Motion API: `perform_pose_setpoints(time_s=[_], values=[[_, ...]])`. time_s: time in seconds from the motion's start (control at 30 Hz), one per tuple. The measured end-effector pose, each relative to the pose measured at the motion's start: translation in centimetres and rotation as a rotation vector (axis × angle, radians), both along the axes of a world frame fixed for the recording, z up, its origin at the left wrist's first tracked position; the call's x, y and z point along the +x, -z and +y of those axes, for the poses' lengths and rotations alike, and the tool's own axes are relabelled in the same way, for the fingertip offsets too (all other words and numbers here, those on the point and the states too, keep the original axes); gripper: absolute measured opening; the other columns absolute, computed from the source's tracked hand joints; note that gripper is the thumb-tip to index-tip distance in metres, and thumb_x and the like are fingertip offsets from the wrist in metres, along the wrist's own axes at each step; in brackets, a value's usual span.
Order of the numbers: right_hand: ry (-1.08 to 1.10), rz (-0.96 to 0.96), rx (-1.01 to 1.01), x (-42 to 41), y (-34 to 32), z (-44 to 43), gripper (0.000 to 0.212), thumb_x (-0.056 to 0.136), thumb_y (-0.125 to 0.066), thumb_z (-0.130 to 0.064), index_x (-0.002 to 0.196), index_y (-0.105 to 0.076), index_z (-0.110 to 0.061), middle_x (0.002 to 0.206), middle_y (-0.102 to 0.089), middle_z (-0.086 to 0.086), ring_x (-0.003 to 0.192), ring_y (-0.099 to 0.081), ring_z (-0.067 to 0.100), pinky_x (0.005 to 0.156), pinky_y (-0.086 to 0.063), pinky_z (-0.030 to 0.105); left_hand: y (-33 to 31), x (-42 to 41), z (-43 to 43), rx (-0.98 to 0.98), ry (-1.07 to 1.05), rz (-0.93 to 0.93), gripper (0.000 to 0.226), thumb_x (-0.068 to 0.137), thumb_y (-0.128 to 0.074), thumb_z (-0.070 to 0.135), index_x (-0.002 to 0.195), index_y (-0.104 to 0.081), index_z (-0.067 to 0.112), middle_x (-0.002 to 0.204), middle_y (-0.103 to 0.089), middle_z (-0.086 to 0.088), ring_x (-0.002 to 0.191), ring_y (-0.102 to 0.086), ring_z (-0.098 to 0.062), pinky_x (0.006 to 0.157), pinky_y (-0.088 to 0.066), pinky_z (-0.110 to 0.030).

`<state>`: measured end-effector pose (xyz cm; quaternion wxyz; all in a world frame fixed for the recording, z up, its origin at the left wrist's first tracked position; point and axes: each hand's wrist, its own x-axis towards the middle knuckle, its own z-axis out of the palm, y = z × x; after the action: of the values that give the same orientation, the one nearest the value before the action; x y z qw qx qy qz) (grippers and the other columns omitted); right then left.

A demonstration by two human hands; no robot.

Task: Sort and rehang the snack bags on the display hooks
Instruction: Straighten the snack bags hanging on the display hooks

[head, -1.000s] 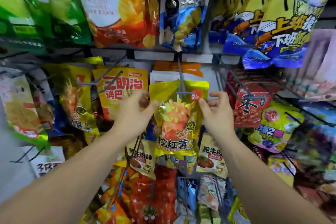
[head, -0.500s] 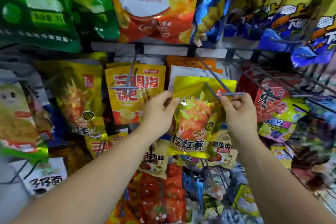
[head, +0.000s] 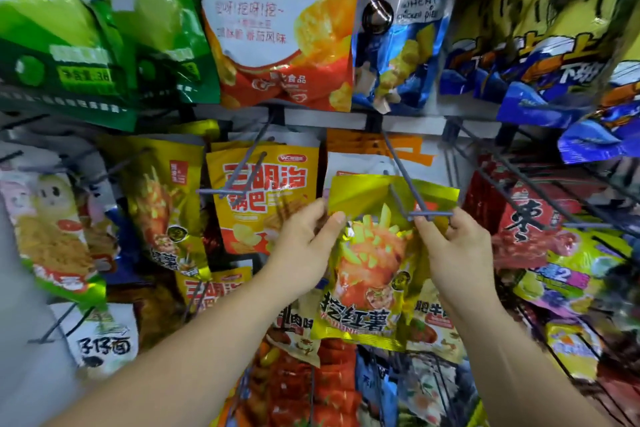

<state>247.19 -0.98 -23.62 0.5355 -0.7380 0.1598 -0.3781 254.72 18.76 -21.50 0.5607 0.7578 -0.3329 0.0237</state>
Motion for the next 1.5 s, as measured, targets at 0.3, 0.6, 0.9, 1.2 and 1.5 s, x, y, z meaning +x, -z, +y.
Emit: perform_pose_setpoints(time_s=[0.3, 0.6, 0.9, 1.2, 1.5], values=[[-0.121, 0.018, -0.103, -1.4, -0.6, -0.8, 0.033, 0.096, -0.068, -0.034, 0.087, -0.065, -0.003, 0.084, -0.063, 0.029, 0.073, -0.058, 0.047, 0.057, -0.049, 0.052, 0.0, -2.2, -1.8, -0.024, -0.131, 0.068, 0.02, 0.106, -0.052, 0.031, 0.096, -0.069, 0.026, 0.068, -0.069, 0.013, 0.061, -0.062, -0.007, 0.059, -0.05, -0.03], [-0.282, 0.024, -0.053, -4.6, -1.4, -1.3, 0.011, 0.098, -0.068, -0.027, 0.088, -0.072, -0.023, 0.075, -0.069, 0.019, 0.066, -0.067, 0.045, 0.055, -0.055, 0.059, 0.6, -6.4, -2.1, -0.19, -0.201, 0.103, 0.022, 0.105, -0.052, 0.023, 0.095, -0.069, 0.032, 0.077, -0.074, 0.013, 0.068, -0.066, 0.001, 0.063, -0.05, -0.015], [-0.367, -0.007, -0.073, -8.4, -1.1, -1.5, 0.03, 0.104, -0.055, -0.034, 0.105, -0.067, -0.006, 0.095, -0.067, 0.025, 0.086, -0.062, 0.044, 0.072, -0.053, 0.057, 1.8, -11.0, -3.6, -0.434, -0.29, 0.136, 0.024, 0.106, -0.049, 0.018, 0.098, -0.069, 0.029, 0.075, -0.07, 0.022, 0.068, -0.062, 0.007, 0.064, -0.046, -0.006], [-0.322, 0.03, -0.033, -11.6, 0.0, -4.2, 0.039, 0.098, -0.062, -0.043, 0.095, -0.069, -0.005, 0.083, -0.066, 0.024, 0.067, -0.059, 0.035, 0.062, -0.05, 0.049, 3.6, -13.5, -6.1, -0.267, -0.252, 0.244, 0.033, 0.103, -0.059, 0.033, 0.076, -0.06, 0.015, 0.041, -0.043, 0.008, 0.035, -0.038, -0.006, 0.043, -0.035, -0.022], [-0.214, -0.039, 0.148, -13.7, -1.1, -8.9, 0.02, 0.102, -0.061, -0.022, 0.088, -0.067, -0.01, 0.069, -0.059, 0.003, 0.053, -0.054, 0.018, 0.045, -0.046, 0.029, 0.4, -14.1, -11.7, -0.261, -0.114, 0.195, 0.021, 0.102, -0.06, 0.025, 0.086, -0.074, 0.025, 0.077, -0.075, 0.012, 0.069, -0.065, 0.001, 0.062, -0.051, -0.015]])
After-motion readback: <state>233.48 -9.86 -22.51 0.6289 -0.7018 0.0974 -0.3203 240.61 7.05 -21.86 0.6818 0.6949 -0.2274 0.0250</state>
